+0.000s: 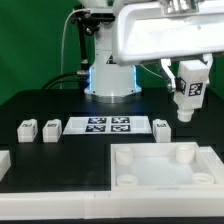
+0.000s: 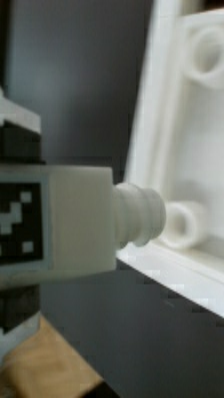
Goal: Assemble one leg
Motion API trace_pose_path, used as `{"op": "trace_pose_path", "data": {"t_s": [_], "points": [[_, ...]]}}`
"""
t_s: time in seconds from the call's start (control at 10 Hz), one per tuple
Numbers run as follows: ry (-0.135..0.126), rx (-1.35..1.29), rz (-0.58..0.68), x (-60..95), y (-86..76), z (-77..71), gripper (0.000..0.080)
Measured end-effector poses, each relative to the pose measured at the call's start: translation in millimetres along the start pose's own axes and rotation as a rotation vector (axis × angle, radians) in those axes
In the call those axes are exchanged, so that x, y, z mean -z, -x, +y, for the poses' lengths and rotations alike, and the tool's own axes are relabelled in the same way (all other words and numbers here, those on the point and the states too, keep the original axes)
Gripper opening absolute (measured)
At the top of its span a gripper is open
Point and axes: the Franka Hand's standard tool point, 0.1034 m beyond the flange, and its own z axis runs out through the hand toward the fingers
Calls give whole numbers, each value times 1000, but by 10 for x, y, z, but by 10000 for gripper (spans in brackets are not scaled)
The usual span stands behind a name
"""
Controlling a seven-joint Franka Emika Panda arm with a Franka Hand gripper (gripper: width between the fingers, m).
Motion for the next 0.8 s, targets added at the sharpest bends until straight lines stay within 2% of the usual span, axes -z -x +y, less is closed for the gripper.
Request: {"op": "trace_pose_path", "data": {"t_s": [0.1,0.2,0.3,0.4,0.5,0.6,0.8], "points": [[44,7,127,44,-21,98,287],[38,8,103,-83,166,102,287],[15,8,25,-125,225,71,287],[24,9,53,-70,157,88,287],[17,7,37,-129,228,50,287],[-5,7,11,-218,285,-82,287],[-24,16,15,-380,209,-217,287]]}}
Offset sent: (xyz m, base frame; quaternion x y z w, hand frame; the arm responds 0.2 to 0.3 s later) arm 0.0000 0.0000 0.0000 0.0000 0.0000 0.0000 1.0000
